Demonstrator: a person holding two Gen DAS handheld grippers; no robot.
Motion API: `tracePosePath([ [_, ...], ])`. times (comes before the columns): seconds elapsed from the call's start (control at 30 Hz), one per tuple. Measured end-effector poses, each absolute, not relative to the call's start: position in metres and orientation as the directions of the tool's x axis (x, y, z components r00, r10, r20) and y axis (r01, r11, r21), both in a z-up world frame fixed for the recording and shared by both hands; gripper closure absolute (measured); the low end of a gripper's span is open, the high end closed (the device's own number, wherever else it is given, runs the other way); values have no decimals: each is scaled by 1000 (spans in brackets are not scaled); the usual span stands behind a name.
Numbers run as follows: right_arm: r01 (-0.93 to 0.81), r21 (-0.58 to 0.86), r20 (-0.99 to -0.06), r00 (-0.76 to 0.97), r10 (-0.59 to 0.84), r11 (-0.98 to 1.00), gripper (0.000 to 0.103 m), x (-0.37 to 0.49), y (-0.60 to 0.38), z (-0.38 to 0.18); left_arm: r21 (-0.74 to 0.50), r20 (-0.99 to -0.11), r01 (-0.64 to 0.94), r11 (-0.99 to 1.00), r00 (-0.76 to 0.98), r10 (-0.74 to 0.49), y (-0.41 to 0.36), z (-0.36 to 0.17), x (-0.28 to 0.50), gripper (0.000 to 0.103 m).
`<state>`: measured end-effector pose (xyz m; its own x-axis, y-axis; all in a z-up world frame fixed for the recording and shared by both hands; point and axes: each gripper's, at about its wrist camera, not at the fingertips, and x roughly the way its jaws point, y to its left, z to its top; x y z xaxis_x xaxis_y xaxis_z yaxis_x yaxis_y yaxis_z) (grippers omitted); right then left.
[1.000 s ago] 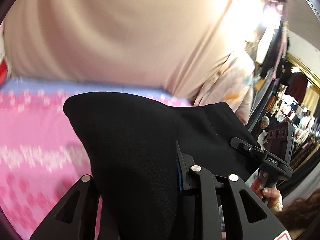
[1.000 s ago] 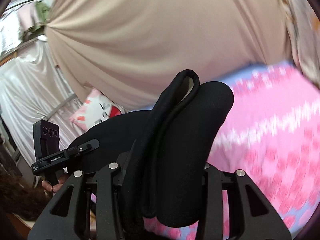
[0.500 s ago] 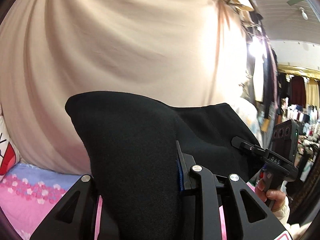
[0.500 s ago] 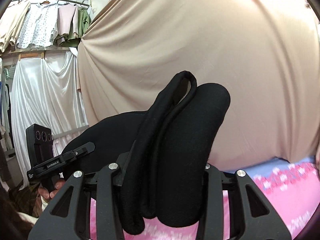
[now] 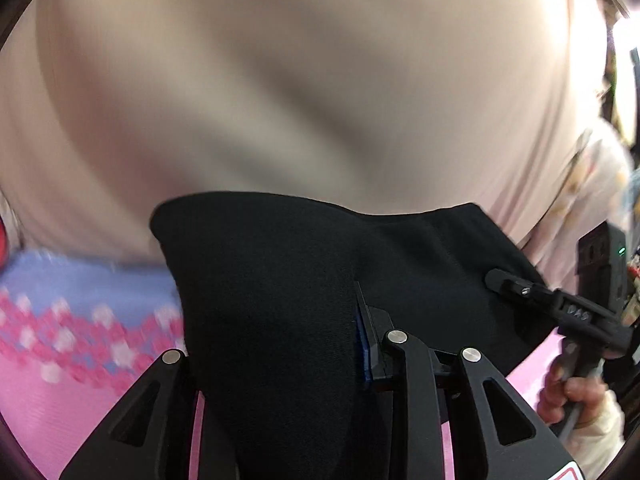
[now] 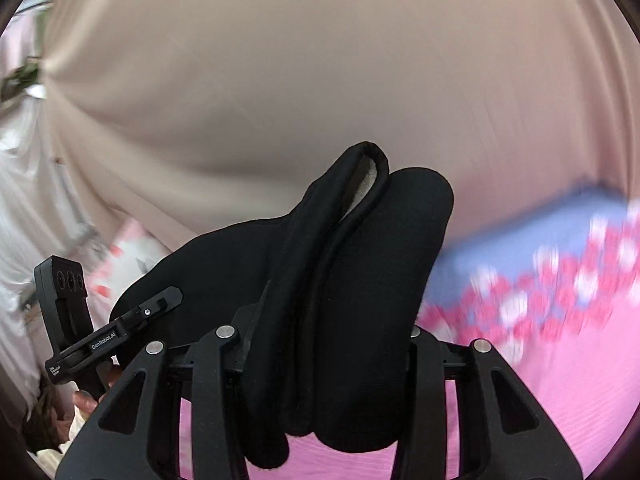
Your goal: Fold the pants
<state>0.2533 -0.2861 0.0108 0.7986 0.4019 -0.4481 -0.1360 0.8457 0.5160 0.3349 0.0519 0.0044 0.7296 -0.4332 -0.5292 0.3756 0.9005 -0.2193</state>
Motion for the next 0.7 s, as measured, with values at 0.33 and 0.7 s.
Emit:
tracePosePath([
  [0.33, 47, 706, -559, 648, 517, 706, 43, 275, -331, -89, -387, -718, 139, 912, 575, -393, 103, -106, 389, 5],
  [0.7, -56, 404, -493, 827, 269, 913, 36, 204, -299, 31, -150, -599, 70, 986, 787, -147, 129, 10, 321, 8],
])
